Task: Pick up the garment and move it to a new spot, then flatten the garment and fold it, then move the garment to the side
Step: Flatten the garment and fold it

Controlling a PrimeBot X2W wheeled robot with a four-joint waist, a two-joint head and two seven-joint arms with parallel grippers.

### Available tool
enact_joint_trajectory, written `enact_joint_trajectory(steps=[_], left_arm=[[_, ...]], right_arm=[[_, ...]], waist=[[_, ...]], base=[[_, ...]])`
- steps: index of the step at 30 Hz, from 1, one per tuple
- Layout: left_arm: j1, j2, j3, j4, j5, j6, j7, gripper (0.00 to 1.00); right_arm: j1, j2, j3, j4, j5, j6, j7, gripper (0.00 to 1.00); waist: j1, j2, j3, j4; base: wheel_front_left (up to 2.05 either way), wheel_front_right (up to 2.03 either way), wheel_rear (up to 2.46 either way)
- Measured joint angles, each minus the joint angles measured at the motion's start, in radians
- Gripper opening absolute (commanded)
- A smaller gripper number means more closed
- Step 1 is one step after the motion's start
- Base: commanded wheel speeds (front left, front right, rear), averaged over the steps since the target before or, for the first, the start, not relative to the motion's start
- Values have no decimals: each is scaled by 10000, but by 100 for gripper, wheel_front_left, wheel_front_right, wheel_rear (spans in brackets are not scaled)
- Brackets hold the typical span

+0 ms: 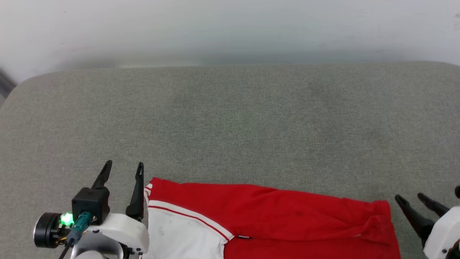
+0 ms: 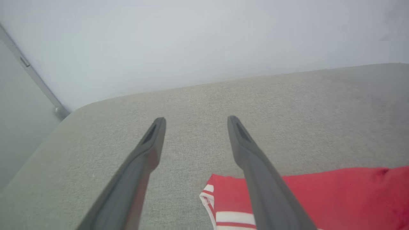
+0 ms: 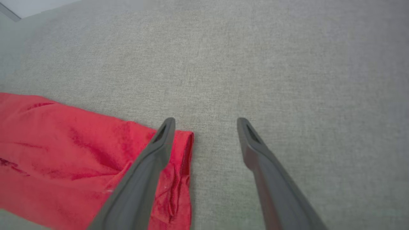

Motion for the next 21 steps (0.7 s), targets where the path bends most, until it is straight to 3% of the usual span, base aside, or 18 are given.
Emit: enact_joint_trajectory(steps=[6,15,21], left_arm=[[1492,-1206,1998,-240,1866,125,-2,100],[2820,-3033,3860,-259,4188,-650,-2,100],[3375,-4111,4851,-136,5214,-1319,-2,100]], right_arm=[[771,744,-219,46,477,0,780,100],[1120,1229,445,98,1103,-2,1730,100],[922,1302,761,476,991,0,1741,100]], waist=[[1,0,166,92],[0,0,287,256],[0,0,298,281]], base=[[0,0,0],[0,0,0],[0,0,0]])
